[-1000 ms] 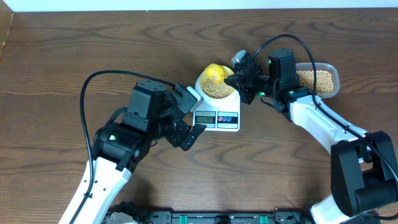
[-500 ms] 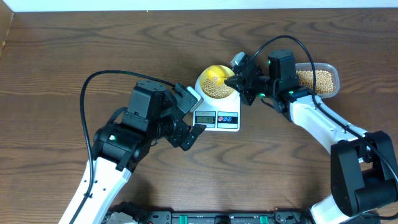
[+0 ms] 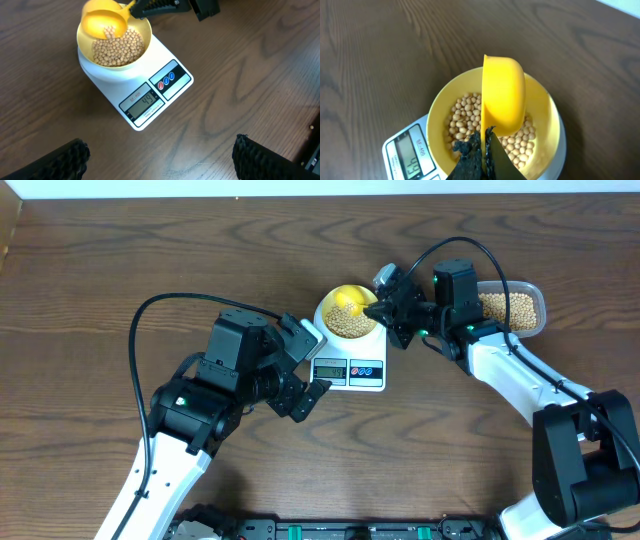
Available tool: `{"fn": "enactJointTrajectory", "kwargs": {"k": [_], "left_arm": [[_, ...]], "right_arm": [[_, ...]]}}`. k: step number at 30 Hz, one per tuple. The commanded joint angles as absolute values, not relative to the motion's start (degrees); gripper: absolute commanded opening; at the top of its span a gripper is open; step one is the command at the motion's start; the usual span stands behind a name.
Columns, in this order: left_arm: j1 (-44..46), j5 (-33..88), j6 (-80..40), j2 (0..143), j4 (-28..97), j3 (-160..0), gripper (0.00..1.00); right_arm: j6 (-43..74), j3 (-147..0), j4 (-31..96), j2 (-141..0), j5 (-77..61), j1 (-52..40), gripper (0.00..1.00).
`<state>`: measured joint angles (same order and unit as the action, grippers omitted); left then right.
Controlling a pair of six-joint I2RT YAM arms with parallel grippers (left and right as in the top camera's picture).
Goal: Scoop item into bowl and weigh 50g on scale
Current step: 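Hold the scoop over the bowl, tipping out beans until scale reads 50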
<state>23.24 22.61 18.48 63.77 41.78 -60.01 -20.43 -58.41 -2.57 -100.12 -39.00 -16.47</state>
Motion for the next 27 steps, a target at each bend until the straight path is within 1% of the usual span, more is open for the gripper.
{"fn": "enactJointTrajectory", "kwargs": {"k": [1, 4, 8, 10, 13, 16, 20, 27], "left_arm": [[22.9, 23.3, 19.5, 64.1, 41.7, -60.1, 0.94], [22.9, 23.4, 19.5, 64.1, 41.7, -60.1, 0.94], [22.9, 23.3, 19.5, 64.1, 41.7, -60.1, 0.94], [22.9, 23.3, 19.5, 64.1, 41.7, -60.1, 0.94], [22.9, 23.3, 19.5, 64.1, 41.7, -60.1, 0.94], [22.9, 23.3, 19.5, 64.1, 41.7, -60.1, 0.94], [22.9, 23.3, 19.5, 64.1, 41.7, -60.1, 0.94], [22.9, 23.3, 19.5, 64.1, 41.7, -60.1, 0.94]], "right_arm": [[-22.7, -58.7, -4.3, -100.5, -39.4, -16.1, 0.01], [-20.6, -58.7, -3.6, -100.5, -39.6, -16.1, 0.01], [-23.2, -58.7, -2.8, -100.5, -39.3, -16.1, 0.01], [-23.0, -58.7, -4.0, -100.5, -39.5, -15.9, 0.01], [-22.3, -58.7, -2.4, -100.5, -39.6, -15.9, 0.01], [-24.4, -58.7, -2.6, -100.5, -38.9, -15.9, 0.01], [-22.7, -58.7, -3.0, -100.5, -39.4, -15.8, 0.01], [-23.9, -58.7, -2.8, -100.5, -39.1, -15.8, 0.01]]}}
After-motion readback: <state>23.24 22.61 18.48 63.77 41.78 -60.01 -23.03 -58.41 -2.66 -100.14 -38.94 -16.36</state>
